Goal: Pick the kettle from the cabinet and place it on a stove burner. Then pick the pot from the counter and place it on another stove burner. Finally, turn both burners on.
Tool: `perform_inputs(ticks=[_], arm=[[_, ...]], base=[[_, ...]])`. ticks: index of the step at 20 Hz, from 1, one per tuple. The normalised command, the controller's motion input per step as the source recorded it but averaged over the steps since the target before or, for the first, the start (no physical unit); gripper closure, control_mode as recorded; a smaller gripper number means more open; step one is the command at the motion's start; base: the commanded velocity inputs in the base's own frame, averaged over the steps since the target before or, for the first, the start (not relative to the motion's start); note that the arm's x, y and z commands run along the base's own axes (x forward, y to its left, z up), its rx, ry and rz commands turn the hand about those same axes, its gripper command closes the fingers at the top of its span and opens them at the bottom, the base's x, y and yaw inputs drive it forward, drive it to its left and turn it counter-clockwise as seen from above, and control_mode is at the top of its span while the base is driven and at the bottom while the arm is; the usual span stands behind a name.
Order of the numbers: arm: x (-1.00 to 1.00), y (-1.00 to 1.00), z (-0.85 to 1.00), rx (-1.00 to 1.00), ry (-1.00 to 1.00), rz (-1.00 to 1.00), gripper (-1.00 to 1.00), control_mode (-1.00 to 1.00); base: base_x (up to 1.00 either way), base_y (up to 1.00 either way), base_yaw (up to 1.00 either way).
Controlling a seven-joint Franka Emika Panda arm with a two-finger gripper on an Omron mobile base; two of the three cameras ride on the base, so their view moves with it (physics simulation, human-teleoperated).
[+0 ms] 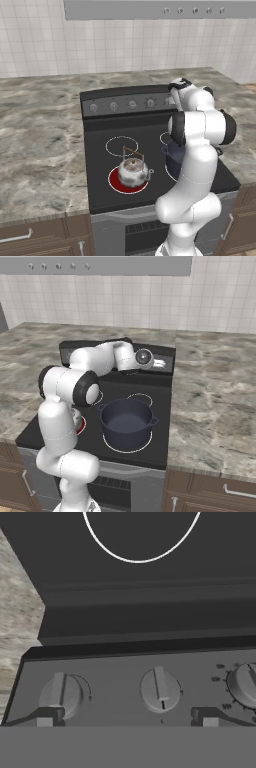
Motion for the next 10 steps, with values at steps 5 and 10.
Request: perform_inputs(ticks=[5,10], arm=[[0.00,-0.02,0.00,0.00,0.00,0.00,-1.00,-1.00],[0.00,-0.15,0.00,0.00,0.00,0.00,-1.00,-1.00]], base=[[0.00,0.00,0.00],[0.00,0.00,0.00]])
